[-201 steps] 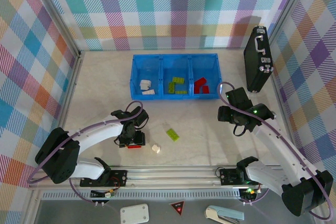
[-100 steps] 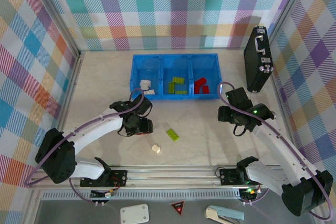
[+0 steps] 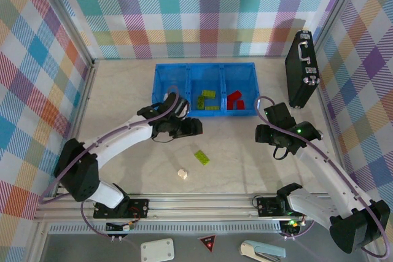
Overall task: Sort the legos into containers by color
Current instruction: Place the lego in the container.
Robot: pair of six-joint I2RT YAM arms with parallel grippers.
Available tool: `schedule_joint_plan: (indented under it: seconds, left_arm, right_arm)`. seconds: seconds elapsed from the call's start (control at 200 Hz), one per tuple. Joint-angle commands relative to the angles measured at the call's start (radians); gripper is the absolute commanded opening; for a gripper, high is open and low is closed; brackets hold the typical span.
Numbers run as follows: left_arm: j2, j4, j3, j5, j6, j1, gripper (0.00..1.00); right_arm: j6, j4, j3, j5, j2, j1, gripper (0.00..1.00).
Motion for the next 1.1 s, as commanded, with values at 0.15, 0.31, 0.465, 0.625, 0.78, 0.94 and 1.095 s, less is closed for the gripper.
schedule_joint_plan:
  seconds: [0.15,0.31,0.465,0.625,0.78,0.94,1.095]
  left_arm:
    - [0.195,0.145,0.221,0.108,-0.026,-0.021,0.61]
    - [0.321,0.18,0.367,0.124,-0.033,-0.042,0.61]
    - [0.429,0.145,0.528,0.08,0.046,-0.062,0.59]
    - [0.536,0.07,0.684,0.021,0.244,-0.067,0.59]
    - [0.61,0.069,0.776,-0.01,0.443,-0.066,0.6]
    - [0.672,0.104,0.839,0.003,0.656,-0.068,0.59]
    - [0.694,0.168,0.847,0.039,0.823,-0.074,0.6]
  right_arm:
    - [0.01,-0.027,0.014,0.029,-0.033,-0.005,0.71]
    - [0.009,-0.025,0.008,0.04,-0.041,-0.005,0.72]
    - [0.001,-0.015,0.003,0.046,-0.036,-0.005,0.72]
    - [-0.004,-0.015,0.003,0.046,-0.037,-0.005,0.71]
    - [-0.004,-0.009,-0.001,0.052,-0.043,-0.005,0.71]
    - [-0.003,-0.011,0.0,0.056,-0.049,-0.004,0.71]
    - [-0.003,-0.012,0.0,0.056,-0.057,-0.004,0.71]
